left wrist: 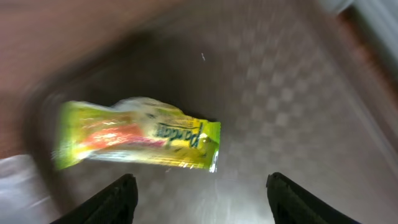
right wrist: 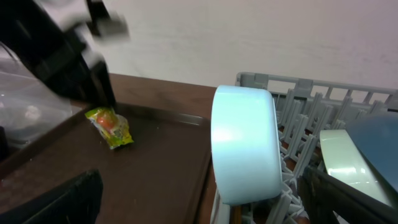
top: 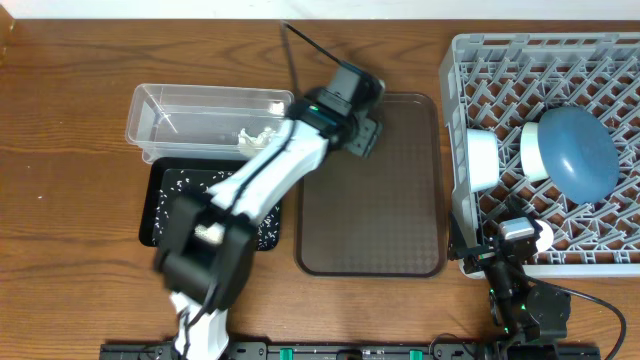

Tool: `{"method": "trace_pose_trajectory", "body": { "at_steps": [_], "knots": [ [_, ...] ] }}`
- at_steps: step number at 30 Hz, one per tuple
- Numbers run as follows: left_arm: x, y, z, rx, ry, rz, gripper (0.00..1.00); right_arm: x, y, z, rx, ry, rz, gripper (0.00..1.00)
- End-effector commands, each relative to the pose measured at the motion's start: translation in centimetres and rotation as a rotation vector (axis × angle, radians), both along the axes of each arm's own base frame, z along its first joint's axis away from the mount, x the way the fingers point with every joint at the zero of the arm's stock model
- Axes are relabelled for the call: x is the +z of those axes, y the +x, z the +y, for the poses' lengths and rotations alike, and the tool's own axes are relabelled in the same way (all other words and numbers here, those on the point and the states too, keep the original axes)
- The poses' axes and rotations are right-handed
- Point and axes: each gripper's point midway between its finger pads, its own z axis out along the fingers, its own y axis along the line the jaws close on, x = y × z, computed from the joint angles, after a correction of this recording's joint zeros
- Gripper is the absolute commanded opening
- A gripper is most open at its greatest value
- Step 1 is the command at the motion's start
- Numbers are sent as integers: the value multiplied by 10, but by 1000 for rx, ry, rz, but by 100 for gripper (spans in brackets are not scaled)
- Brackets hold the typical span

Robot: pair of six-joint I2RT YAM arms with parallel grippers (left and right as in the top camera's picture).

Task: Sort waste into correct bins and load items into the dishwasher rack
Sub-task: 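Reach the left gripper to the yellow snack wrapper and grasp it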

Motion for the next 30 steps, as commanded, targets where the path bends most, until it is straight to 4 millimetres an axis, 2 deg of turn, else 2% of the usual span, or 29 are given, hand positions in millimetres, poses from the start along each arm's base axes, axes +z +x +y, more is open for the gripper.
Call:
{"method": "trace_pose_trajectory", "body": {
  "at_steps": [1,6,11,13,14,17,19,22,25,30],
  "knots": [
    [-42,-5,6,-18,71,56,69,-1,0,-3,-11,10,3,99],
    [-57,-7,7,-20,86,80,69,-1,0,-3,-11,10,3,99],
    [-64,-4,4,-21,81,73,56,-1,0,-3,-11,10,3,99],
    [-68,-3,3,-21,82,74,58,-1,0,-3,-10,10,3,99],
    [-70,-3,3,-21,83,76,64,-1,0,-3,-11,10,3,99],
    [-72,-5,4,-4,82,91,65,-1,0,-3,-10,10,3,99],
    [-70,-6,5,89,46,122,57,-1,0,-3,-11,10,3,99],
    [-66,-2,9,296,-35,172,64,-1,0,-3,-11,10,3,99],
    [-62,7,13,523,-149,223,64,-1,0,-3,-10,10,3,99],
    [-47,25,1,754,-416,332,63,-1,0,-3,-11,10,3,99]
  ]
}}
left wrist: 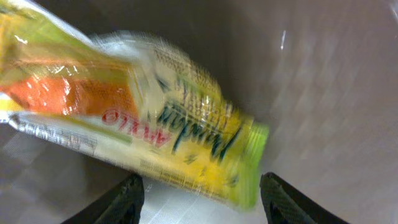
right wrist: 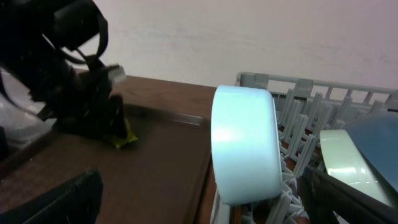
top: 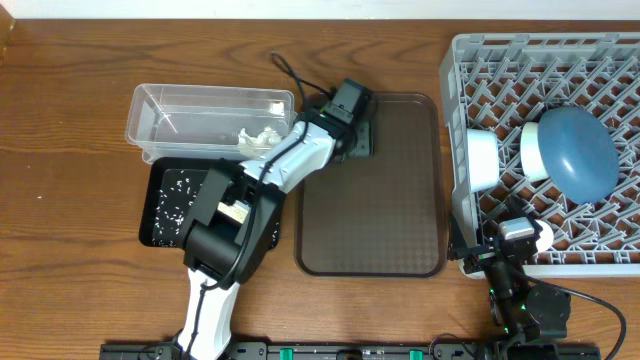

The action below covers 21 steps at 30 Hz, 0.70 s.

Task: Sort waste into correct bins and load items into the dishwasher rack
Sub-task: 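Reach the left gripper to the yellow snack wrapper and grasp it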

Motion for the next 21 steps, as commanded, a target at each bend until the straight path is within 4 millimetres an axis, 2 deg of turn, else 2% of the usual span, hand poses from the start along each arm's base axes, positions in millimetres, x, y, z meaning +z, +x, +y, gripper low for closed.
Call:
{"method": "trace_pose_trajectory", "body": {
  "at_steps": [1,5,8,10,14,17,18,21],
  "knots": [
    [8,12,0,301,-206,116,64,-1,0,-3,-11,11,3,99],
    [6,23,12,455,-234,124,65,-1,0,-3,-11,11,3,99],
    [-3,24,18,481,-206,120,65,-1,0,-3,-11,11,3,99],
    [-10,22,17,480,-196,132,65,-1,0,-3,-11,11,3,99],
    [-29,13,21,484,-162,176,54,-1,0,-3,-11,10,3,99],
    [-43,0,19,469,-148,246,54,-1,0,-3,-11,11,3,99],
    [-47,-4,20,452,-137,262,50,-1,0,-3,-11,11,3,99],
    [-50,-10,23,349,-77,252,19,-1,0,-3,-11,11,3,99]
  ]
}}
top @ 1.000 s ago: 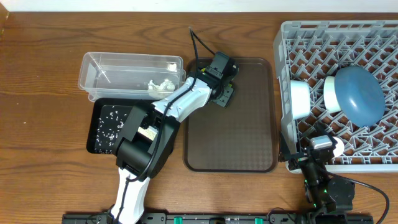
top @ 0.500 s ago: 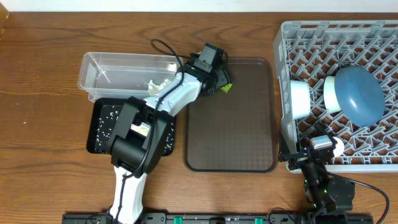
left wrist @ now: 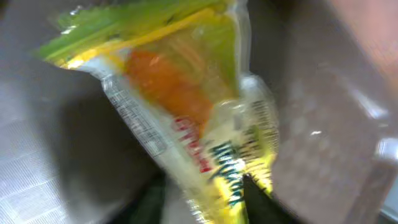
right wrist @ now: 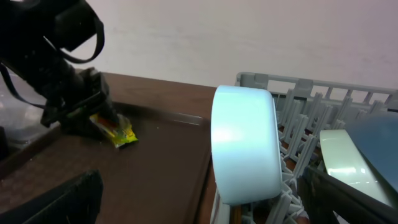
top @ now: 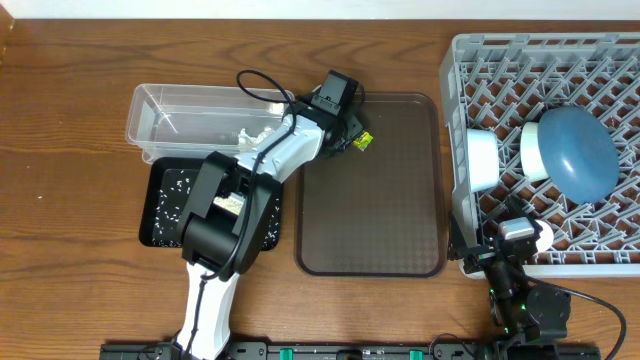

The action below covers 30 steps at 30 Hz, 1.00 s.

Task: Sort waste into correct bins and load items into the dishwasher rack
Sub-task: 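Reach the left gripper to the yellow snack wrapper and grasp it, then drop the yellow wrapper into the clear plastic bin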

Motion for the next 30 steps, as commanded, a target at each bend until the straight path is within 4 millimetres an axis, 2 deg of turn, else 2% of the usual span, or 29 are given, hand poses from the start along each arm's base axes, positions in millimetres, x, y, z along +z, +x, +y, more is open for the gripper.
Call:
{"method": "trace_pose_trajectory", "body": {
  "at_steps": [1,2,6,10,14,16,19,21,23,26,30],
  "knots": [
    [-33,-19,4,-140,71,57,10,-1,0,-3,-11,11,3,99],
    [-33,-20,4,-181,81,51,6,-1,0,-3,-11,11,3,99],
    [-22,-30,9,-352,148,31,6,-1,0,-3,-11,10,3,99],
    [8,-44,16,-476,194,28,6,-1,0,-3,-11,11,3,99],
    [64,-62,28,-577,235,-22,6,-1,0,-3,-11,11,3,99],
    [97,-62,50,-575,340,-86,6,-1,0,-3,-11,11,3,99],
    [136,-59,79,-508,463,-163,6,-1,0,-3,-11,11,3,99],
    [156,-58,94,-493,510,-202,6,-1,0,-3,-11,11,3,99],
    [164,-56,110,-476,549,-208,6,-1,0,-3,-11,11,3,99],
    [162,-50,144,-404,629,-173,7,-1,0,-3,-11,11,3,99],
    [152,-24,182,-341,692,-177,6,-1,0,-3,-11,11,3,99]
  ]
}}
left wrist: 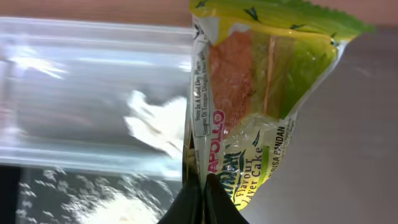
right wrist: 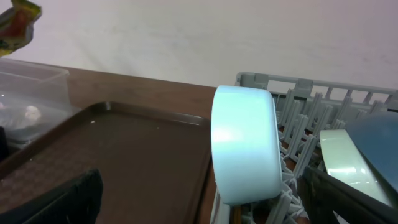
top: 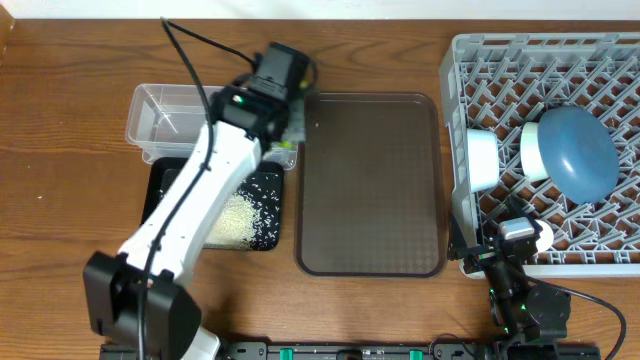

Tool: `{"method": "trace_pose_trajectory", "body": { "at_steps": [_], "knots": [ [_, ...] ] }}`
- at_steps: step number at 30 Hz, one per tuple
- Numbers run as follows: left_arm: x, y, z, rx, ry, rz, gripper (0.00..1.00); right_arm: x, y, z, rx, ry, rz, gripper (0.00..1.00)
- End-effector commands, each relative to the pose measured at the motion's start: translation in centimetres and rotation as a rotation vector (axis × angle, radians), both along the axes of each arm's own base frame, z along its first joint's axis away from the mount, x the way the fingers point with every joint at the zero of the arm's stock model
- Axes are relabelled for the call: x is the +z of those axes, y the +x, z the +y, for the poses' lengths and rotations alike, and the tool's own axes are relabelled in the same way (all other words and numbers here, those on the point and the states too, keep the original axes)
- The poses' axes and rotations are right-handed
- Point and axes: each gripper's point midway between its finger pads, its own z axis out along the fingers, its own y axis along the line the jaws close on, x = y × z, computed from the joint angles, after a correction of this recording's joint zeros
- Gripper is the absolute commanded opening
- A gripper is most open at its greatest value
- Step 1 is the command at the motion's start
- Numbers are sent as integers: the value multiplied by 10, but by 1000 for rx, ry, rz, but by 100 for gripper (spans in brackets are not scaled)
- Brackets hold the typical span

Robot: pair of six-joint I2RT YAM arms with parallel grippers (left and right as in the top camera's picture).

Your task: Sort waste into correct bins and load items into the dishwasher rack

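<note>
My left gripper [top: 285, 128] is shut on a yellow-green snack cake wrapper [left wrist: 261, 93], which hangs from the fingertips [left wrist: 200, 198]. It is held above the right end of the clear bin [top: 170, 100], near the black bin [top: 165, 215]. The wrapper [right wrist: 15, 18] also shows high at the left of the right wrist view. My right gripper [right wrist: 202, 205] stands open at the near left corner of the grey dishwasher rack [top: 560, 60], facing a white cup [right wrist: 245, 146] in the rack.
The brown tray [top: 370, 180] lies between the bins and the rack. The clear bin holds crumpled white paper [left wrist: 155, 121]; the black bin holds white crumbs [top: 235, 215]. A blue bowl [top: 575, 150] and white cups [top: 483, 158] stand in the rack.
My left gripper, shut on the wrapper, was at the tray's far left corner. Now it holds the wrapper higher and further left, over the bins. The right arm has not moved.
My left gripper was open above the wrapper lying in the tray's far left corner. Then it was open close around the wrapper, then shut on it there. Now the wrapper is off the tray and held over the clear bin's right end.
</note>
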Motion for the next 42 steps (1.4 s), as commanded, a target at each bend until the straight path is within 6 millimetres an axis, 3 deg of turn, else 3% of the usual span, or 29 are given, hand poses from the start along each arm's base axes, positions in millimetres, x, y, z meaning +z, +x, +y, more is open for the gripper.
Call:
{"method": "trace_pose_trajectory", "body": {
  "at_steps": [1,2,4,5,8,12,15,16,21,25,28,35,42],
  "knots": [
    [-20,17,42,37,128,15,7,-1,0,-3,-11,11,3,99],
    [-24,20,49,44,135,23,15,-1,0,-3,-11,11,3,99],
    [-29,20,60,64,142,44,63,-1,0,-3,-11,11,3,99],
    [-30,17,63,62,149,58,69,-1,0,-3,-11,10,3,99],
    [-16,4,65,30,169,75,69,-1,0,-3,-11,11,3,99],
    [23,-22,63,12,160,41,69,-1,0,-3,-11,11,3,99],
    [60,-53,62,-5,142,-9,72,-1,0,-3,-11,11,3,99],
    [73,-66,61,-16,137,-29,77,-1,0,-3,-11,11,3,99],
    [120,-114,54,-79,94,-136,86,-1,0,-3,-11,11,3,99],
    [147,-139,41,-146,0,-225,88,-1,0,-3,-11,10,3,99],
    [164,-154,45,-151,-27,-291,88,-1,0,-3,-11,11,3,99],
    [167,-190,62,-158,-8,-284,89,-1,0,-3,-11,11,3,99],
    [171,-191,80,-80,-42,-505,90,-1,0,-3,-11,11,3,99]
  ]
}}
